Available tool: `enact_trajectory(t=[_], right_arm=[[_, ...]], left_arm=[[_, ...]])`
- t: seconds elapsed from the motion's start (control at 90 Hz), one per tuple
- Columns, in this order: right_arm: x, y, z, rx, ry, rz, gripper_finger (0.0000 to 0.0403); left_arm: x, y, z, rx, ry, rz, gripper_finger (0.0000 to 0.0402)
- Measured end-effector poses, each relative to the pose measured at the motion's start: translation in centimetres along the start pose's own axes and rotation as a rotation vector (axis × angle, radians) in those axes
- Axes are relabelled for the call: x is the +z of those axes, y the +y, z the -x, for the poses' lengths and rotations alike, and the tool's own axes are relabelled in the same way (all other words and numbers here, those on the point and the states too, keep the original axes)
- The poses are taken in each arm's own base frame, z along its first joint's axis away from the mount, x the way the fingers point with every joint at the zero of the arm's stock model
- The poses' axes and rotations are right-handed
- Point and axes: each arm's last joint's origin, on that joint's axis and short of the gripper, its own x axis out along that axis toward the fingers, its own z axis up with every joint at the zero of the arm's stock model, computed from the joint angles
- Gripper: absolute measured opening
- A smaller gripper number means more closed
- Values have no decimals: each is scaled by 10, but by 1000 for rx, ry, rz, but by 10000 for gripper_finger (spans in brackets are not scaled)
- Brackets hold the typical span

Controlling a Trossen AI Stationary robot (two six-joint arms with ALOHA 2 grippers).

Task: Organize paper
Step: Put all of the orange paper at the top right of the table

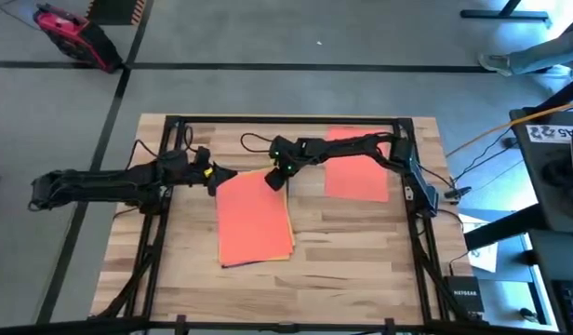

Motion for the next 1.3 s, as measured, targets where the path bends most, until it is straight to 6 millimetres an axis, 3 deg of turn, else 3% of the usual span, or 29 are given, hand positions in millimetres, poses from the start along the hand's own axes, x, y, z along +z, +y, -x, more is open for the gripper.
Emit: enact_trajectory(t=[0.122,0.378,0.656,0.856,1.111,1.3], right_arm=[[0,-1,0,-35,-13,6,10],[0,0,5,-38,-11,2,1],[17,-1,58,-43,-100,-19,0],[17,-18,89,-137,-56,-22,0],[5,-48,112,-295,123,43,0],[1,-72,133,-344,139,55,0]], left_arm=[[0,0,0,0,0,4,0],[0,0,0,-1,-1,7,0],[0,0,0,-1,-1,5,0],[0,0,0,0,-1,2,0],[0,0,0,14,-12,-4,0],[1,1,0,28,-21,-4,0]])
